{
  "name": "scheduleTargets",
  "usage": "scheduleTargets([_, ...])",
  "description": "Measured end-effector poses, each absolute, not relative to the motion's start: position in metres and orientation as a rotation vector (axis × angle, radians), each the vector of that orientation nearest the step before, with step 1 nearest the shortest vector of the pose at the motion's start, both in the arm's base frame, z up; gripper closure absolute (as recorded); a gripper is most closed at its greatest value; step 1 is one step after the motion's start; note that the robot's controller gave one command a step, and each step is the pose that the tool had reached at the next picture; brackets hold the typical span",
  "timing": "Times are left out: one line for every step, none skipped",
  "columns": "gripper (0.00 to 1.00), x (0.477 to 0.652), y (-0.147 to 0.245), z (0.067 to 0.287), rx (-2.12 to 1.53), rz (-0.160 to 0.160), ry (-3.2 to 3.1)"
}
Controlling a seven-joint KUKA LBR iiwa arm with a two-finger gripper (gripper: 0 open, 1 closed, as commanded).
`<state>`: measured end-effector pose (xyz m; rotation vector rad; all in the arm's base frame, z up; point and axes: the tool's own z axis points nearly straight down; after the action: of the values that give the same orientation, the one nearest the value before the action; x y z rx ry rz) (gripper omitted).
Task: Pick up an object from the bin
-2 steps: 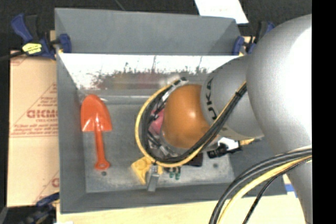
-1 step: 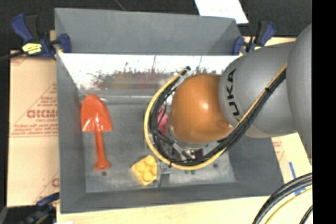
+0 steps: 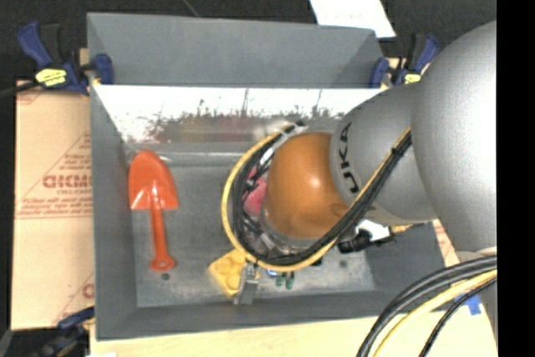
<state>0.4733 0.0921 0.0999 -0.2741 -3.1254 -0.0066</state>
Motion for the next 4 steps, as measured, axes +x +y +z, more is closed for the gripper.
scheduleTargets([0.0,0.489,0.1,0.07,0.26,-0.008,-3.139])
scheduleTargets([1.0,0.492,0.096,0.073,-0.253,-0.013,-3.134])
scheduleTargets([1.0,0.492,0.096,0.073,-0.254,-0.013,-3.134])
scheduleTargets([1.0,0.492,0.095,0.082,-0.254,-0.014,-3.135])
